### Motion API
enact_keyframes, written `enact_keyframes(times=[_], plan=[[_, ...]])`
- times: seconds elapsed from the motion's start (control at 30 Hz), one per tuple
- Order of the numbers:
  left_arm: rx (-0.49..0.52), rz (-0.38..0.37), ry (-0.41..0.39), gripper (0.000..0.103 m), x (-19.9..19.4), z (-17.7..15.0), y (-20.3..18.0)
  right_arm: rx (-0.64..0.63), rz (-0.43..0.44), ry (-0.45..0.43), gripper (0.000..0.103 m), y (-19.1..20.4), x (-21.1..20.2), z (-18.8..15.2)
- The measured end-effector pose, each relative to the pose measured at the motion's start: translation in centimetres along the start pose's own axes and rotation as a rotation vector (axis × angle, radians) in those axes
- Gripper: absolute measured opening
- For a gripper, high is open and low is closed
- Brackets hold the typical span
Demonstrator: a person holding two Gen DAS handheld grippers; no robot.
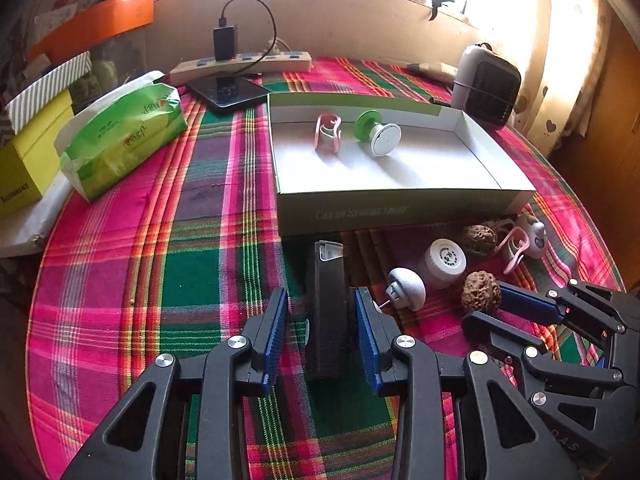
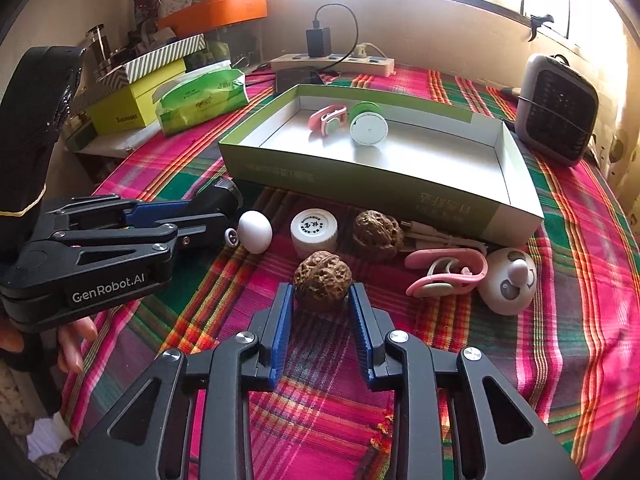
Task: Organize objects
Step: 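Move the left tool onto the black rectangular case while the right tool reaches the walnut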
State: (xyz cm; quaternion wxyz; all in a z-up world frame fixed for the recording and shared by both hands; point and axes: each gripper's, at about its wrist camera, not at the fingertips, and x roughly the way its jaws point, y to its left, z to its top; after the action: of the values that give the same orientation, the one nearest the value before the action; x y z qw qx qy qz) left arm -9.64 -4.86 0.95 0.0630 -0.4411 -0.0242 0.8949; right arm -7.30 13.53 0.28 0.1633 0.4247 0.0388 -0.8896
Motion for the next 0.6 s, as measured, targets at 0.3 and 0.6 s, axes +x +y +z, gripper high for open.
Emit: enact_keyframes(times=[0.3, 0.6], plan=[[0.004, 0.025, -0.007, 0.032, 0.14, 0.02, -0.25, 0.007, 0.005, 0.000, 0.030, -0.19, 0.04, 0.07], [0.033, 0.076, -0.021, 0.022, 0.11, -0.20, -0.48, 0.009, 0.007, -0.001, 0.030, -0.20, 0.02, 0.09]])
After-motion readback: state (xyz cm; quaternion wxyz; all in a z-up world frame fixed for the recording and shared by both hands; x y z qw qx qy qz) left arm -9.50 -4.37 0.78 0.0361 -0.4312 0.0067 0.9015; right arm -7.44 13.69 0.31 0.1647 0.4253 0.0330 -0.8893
